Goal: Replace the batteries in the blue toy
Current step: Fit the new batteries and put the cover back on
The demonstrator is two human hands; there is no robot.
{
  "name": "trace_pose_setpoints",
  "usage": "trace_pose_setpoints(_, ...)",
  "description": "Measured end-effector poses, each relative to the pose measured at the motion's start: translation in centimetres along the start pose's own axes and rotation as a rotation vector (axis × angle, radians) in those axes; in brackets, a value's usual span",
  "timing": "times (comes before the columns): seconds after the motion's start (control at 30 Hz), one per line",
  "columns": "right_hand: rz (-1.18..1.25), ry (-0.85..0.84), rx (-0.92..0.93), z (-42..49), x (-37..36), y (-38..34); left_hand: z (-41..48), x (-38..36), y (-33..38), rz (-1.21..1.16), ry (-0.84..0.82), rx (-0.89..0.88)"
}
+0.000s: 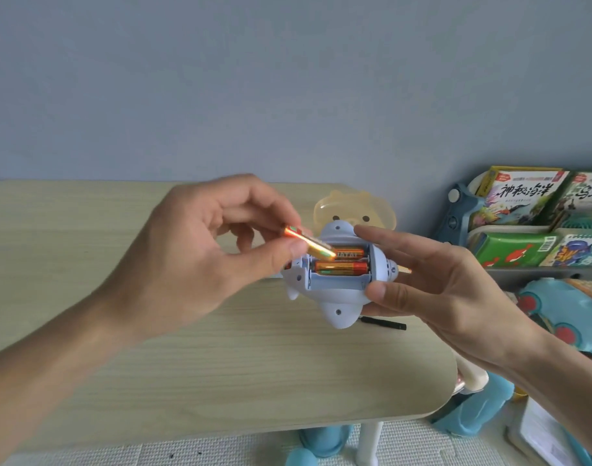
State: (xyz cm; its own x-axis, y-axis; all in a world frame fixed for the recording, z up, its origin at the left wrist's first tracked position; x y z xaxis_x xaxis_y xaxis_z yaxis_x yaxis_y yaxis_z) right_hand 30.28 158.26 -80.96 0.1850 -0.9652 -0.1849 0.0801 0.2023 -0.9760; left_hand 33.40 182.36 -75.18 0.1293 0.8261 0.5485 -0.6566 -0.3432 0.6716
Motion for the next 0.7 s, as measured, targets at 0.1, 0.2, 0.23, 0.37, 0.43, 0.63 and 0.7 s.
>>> trace_pose_setpoints(0.1,-0.017,-0.019,-0.002,0.0,-0.4,0.0,-0.3,-1.6,-0.3,0.112,-0.004,0.036)
trace_pose_setpoints(0.2,-0.001,-0.027,-0.001,-0.1,-0.8,-0.2,-0.6,-2.3,-0.9,0.175,-0.010,0.048)
trace_pose_setpoints(0.23,0.006,-0.028,-0.001,-0.1,-0.8,-0.2,-0.6,-2.5,-1.0,0.192,-0.011,0.028)
trace_pose_setpoints(0.37,0.050,-0.016,-0.002,-0.1,-0.7,-0.3,-0.5,-2.8,-1.3,0.308,0.040,-0.046)
trace_pose_setpoints(0.43,0.062,-0.004,-0.001,-0.1,-0.6,-0.2,-0.7,-2.8,-1.5,0.332,0.045,-0.029)
trace_pose_setpoints(0.63,0.065,0.012,0.014,0.0,-0.4,-0.4,-1.1,-1.9,-2.4,0.021,0.052,0.249)
trace_pose_setpoints(0.7,0.071,0.002,0.015,0.0,-0.5,-0.4,-1.2,-2.2,-3.0,-0.114,-0.062,0.413)
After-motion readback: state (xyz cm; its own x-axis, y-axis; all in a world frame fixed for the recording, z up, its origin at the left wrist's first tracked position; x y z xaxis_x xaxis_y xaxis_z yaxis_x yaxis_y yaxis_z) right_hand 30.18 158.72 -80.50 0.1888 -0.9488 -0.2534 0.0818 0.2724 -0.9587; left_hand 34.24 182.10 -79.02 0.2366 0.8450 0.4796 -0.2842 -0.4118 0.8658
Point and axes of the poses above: each hand's wrist, its own z-axis towards the middle knuckle, its own x-axis out of the back of the hand, y = z × x, the point moved 5 cm from there along z, towards the middle knuckle, and after that the axes turned 10 degrees about z, right-handed, at the moved point
